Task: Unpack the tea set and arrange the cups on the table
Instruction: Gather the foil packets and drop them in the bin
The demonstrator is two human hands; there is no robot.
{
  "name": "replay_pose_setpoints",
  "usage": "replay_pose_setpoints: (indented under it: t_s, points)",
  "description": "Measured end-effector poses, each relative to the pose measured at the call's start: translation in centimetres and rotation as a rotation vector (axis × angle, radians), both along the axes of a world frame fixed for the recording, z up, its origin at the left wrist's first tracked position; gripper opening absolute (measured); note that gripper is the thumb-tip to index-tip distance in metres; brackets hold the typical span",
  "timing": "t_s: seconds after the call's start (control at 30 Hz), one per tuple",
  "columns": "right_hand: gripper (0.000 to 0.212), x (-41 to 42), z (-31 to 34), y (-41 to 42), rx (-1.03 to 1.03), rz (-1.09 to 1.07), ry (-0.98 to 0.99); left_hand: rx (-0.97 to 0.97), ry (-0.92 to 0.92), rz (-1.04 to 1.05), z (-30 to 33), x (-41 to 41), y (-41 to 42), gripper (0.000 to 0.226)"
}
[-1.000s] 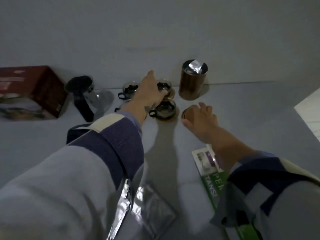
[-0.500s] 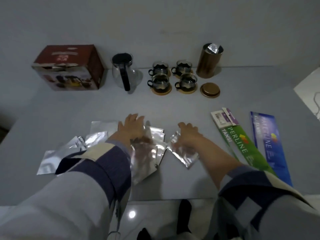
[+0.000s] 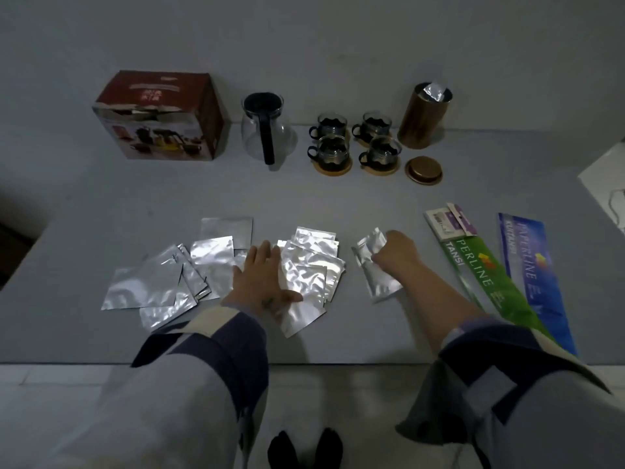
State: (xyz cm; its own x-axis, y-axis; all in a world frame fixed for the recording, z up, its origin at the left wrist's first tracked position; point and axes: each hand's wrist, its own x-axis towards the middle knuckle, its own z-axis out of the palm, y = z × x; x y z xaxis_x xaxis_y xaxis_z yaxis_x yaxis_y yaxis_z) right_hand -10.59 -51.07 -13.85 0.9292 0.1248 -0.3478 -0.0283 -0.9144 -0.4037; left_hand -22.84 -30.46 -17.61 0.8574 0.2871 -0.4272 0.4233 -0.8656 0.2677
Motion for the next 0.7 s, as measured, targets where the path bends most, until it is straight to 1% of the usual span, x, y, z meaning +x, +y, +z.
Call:
replay_pose_setpoints:
  t_s: [0.07, 0.17, 0.2, 0.27, 0.33, 0.37, 0.4, 0.43, 0.47, 0.53, 0.57, 0.6, 0.63, 0.7]
  points:
    - [0.035, 0.7, 1.7, 0.8, 0.12, 0.042, 0.024, -0.002, -0.005, 0.004, 0.0, -0.1, 0.0, 0.117]
    - [0.025, 0.0, 3.7, 2.8, 0.383, 0.068, 0.125, -0.007, -0.015, 0.021, 0.0, -0.3, 0.0, 0.12]
    - [0.024, -0.5, 3.6, 3.5, 0.431, 0.073, 0.145, 0.012, -0.037, 0.019, -0.1, -0.4, -0.1, 0.121]
    - [0.025, -1.2, 2.3, 5.0, 0.466, 0.102, 0.184, 0.087, -0.113, 0.003, -0.3, -0.7, 0.0, 0.123]
    - [0.029, -1.9, 0.4, 6.4, 0.451, 0.14, 0.219, 0.137, -0.163, 0.006, -0.2, -1.1, 0.5, 0.122]
    - [0.037, -2.1, -0.6, 6.9, 0.386, 0.172, 0.205, 0.151, -0.161, 0.018, 0.0, -1.5, 0.9, 0.12]
    - [0.05, -2.3, -1.4, 7.1, 0.264, 0.226, 0.161, 0.163, -0.141, 0.039, 0.2, -1.9, 1.3, 0.119]
    - [0.066, -2.5, -1.9, 7.2, 0.127, 0.279, 0.115, 0.173, -0.109, 0.064, 0.4, -2.4, 1.7, 0.118]
    - [0.084, -2.7, -2.1, 7.1, 0.04, 0.314, 0.088, 0.178, -0.075, 0.094, 0.5, -3.0, 2.2, 0.118]
    - [0.116, -2.8, -2.0, 7.1, 0.003, 0.336, 0.141, 0.17, -0.018, 0.147, 0.3, -4.2, 2.7, 0.115]
    - [0.125, -2.8, -1.9, 7.3, -0.019, 0.337, 0.158, 0.156, -0.004, 0.164, 0.0, -4.7, 2.8, 0.113]
    - [0.129, -2.9, -2.0, 7.6, -0.037, 0.339, 0.145, 0.139, -0.001, 0.173, -0.3, -5.2, 2.8, 0.111]
    - [0.129, -2.9, -2.0, 8.0, -0.014, 0.323, 0.132, 0.125, -0.006, 0.177, -0.5, -5.6, 2.8, 0.108]
    - [0.122, -3.0, -1.6, 8.7, 0.165, 0.246, 0.18, 0.117, -0.015, 0.179, -1.0, -6.0, 2.9, 0.105]
